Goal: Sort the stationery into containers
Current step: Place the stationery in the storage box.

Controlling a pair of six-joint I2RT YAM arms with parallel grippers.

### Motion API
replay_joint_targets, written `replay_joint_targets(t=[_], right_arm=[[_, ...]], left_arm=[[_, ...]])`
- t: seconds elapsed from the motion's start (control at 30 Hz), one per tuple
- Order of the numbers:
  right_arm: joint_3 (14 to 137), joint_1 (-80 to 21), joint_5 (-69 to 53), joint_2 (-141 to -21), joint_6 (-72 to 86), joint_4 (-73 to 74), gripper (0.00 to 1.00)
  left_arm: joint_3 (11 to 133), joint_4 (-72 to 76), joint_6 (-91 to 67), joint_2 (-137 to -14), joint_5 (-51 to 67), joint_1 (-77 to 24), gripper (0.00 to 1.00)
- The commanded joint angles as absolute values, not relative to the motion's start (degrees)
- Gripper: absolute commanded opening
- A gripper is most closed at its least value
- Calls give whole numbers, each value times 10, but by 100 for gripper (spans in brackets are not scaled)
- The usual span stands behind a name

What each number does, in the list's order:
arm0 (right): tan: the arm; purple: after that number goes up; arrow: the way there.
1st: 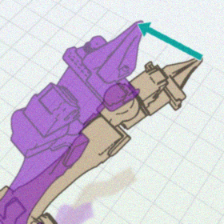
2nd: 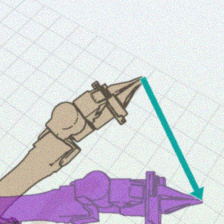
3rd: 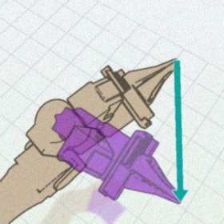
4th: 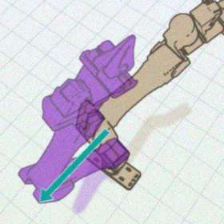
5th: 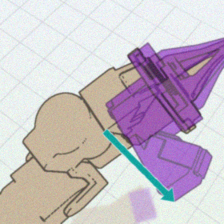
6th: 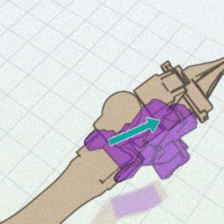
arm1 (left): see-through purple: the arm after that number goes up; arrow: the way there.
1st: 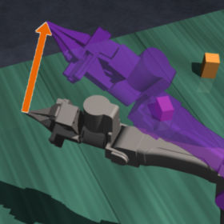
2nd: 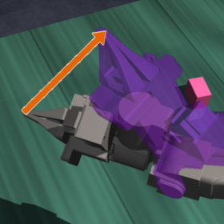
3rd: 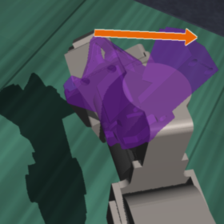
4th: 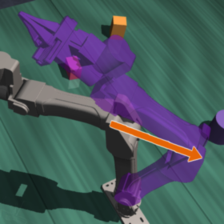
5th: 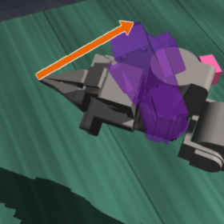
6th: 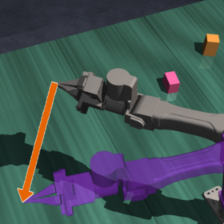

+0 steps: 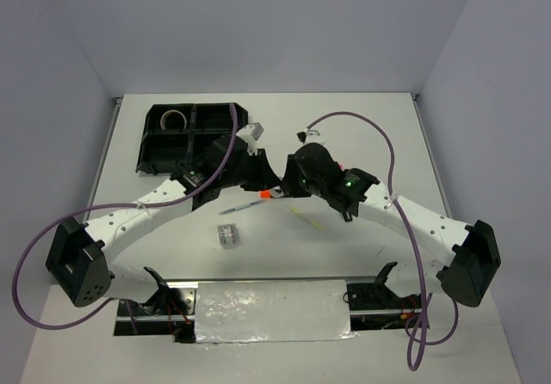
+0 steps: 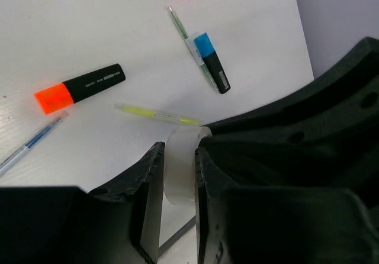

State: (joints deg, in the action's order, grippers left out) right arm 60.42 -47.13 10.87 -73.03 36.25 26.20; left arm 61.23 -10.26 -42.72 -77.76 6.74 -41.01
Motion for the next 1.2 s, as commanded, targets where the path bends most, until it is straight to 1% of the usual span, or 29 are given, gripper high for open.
replay_joint_targets(t=[0.0, 0.03, 0.07, 0.1, 0.17, 0.2, 0.23, 0.27, 0.3, 0.33, 0.47, 0.5, 0.53, 0.57, 0.63, 0.67, 0.7, 0.77, 0.87, 1.0, 1.07, 1.1, 1.13, 1.17], right_arm=[[632, -475, 112, -721, 363, 238, 45], [625, -473, 122, -710, 364, 242, 75], [620, -471, 130, -701, 366, 245, 80], [614, -462, 139, -691, 366, 250, 84], [587, -445, 157, -645, 369, 257, 87], [578, -430, 158, -629, 369, 258, 88], [560, -425, 161, -612, 367, 257, 92], [553, -422, 163, -585, 362, 252, 93], [548, -421, 162, -576, 358, 251, 94], [545, -420, 161, -571, 353, 255, 94], [549, -419, 157, -565, 330, 289, 94], [548, -419, 154, -563, 327, 291, 94], [544, -419, 149, -555, 323, 291, 94], [541, -419, 139, -551, 318, 288, 94], [541, -418, 132, -542, 311, 289, 94], [541, -418, 128, -540, 309, 290, 94], [542, -417, 129, -538, 308, 292, 94], [541, -419, 120, -534, 303, 288, 94], [534, -419, 91, -539, 301, 275, 95], [530, -420, 89, -558, 300, 270, 95], [536, -419, 86, -570, 299, 271, 95], [536, -420, 80, -574, 298, 267, 95], [537, -419, 78, -576, 298, 264, 95], [539, -420, 76, -577, 297, 262, 95]], left_arm=[[647, -115, -408, -773, 43, -405, 0], [656, -158, -401, -775, 18, -400, 0], [666, -183, -401, -775, -35, -389, 0], [678, -206, -404, -775, -59, -346, 0], [679, -240, -421, -776, -70, -272, 0], [680, -246, -427, -778, -69, -196, 0], [683, -244, -431, -780, -76, -164, 0], [691, -247, -439, -794, -83, -138, 0], [718, -250, -441, -804, -100, -100, 0], [735, -252, -443, -819, -106, -83, 0], [843, -273, -460, -951, -103, -17, 1], [900, -280, -461, -978, -103, -2, 1], [931, -290, -459, -1010, -104, -2, 1], [1002, -319, -454, -1070, -105, 18, 1], [1066, -345, -444, -1147, -112, 21, 2], [1117, -366, -441, -1168, -116, 24, 5], [1136, -373, -439, -1185, -122, 25, 7], [1157, -364, -434, -1215, -122, 32, 13], [1177, -350, -431, -1234, -126, 34, 19], [1183, -350, -432, -1241, -126, 34, 20], [1172, -345, -432, -1239, -127, 34, 25], [1168, -343, -432, -1239, -128, 35, 29], [1159, -342, -432, -1239, -131, 36, 38], [1157, -343, -432, -1241, -132, 37, 42]])
